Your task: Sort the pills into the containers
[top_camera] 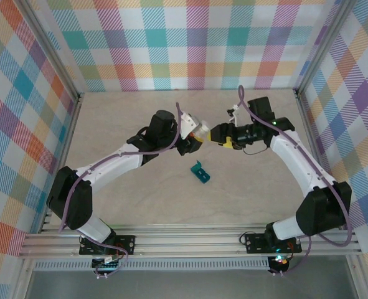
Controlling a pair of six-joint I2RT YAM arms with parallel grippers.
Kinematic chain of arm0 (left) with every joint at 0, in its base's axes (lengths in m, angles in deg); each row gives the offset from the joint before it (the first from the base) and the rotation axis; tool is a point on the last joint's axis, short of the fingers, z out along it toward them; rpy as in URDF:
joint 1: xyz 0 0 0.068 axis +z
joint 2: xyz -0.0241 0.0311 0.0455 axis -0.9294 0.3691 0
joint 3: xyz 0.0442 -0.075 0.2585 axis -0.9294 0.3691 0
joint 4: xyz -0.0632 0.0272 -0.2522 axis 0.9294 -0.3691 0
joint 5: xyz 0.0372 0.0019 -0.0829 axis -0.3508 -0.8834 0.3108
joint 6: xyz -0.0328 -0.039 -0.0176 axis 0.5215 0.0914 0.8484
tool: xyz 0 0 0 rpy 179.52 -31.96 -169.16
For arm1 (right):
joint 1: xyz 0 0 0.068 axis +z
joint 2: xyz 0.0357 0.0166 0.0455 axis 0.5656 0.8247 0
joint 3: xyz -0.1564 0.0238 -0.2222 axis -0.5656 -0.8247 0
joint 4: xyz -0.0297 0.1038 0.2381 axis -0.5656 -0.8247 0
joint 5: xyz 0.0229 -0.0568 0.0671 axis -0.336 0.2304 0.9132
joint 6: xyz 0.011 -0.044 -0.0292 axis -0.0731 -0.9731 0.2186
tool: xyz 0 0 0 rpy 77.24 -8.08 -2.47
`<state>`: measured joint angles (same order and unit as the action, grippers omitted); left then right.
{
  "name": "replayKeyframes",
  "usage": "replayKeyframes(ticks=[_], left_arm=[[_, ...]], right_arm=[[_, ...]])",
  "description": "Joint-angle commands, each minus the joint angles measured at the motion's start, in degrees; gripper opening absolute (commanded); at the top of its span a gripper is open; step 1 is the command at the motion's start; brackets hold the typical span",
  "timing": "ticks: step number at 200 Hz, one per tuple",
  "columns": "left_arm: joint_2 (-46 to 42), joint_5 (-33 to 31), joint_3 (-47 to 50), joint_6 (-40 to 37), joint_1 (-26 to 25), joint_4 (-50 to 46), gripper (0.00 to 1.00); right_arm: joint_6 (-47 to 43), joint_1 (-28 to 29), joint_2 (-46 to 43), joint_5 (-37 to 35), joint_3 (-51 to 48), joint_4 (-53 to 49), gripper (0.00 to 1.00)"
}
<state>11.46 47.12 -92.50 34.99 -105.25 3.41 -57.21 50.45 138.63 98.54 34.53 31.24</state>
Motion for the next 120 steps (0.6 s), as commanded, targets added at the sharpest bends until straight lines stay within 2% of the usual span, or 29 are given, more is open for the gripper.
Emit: replayKeyframes(ticks=[1,69,120], left_arm=[[0.83,1.84,-2.57,0.91,0.78,-2.44,0.0],[2.78,5.3,-4.93,-0.37,1.05,-7.43,0.0],[4.9,6.76,-5.99,0.09,1.18,-8.03,0.0]], right_arm=[[6.1,-1.56,-2.28,-0.37,-4.06,6.88,0.78],[24.93,-2.74,-9.44,-11.45,-13.58,25.11,0.78],[31.58,-2.74,-9.83,-11.53,-14.78,32.14,0.8]])
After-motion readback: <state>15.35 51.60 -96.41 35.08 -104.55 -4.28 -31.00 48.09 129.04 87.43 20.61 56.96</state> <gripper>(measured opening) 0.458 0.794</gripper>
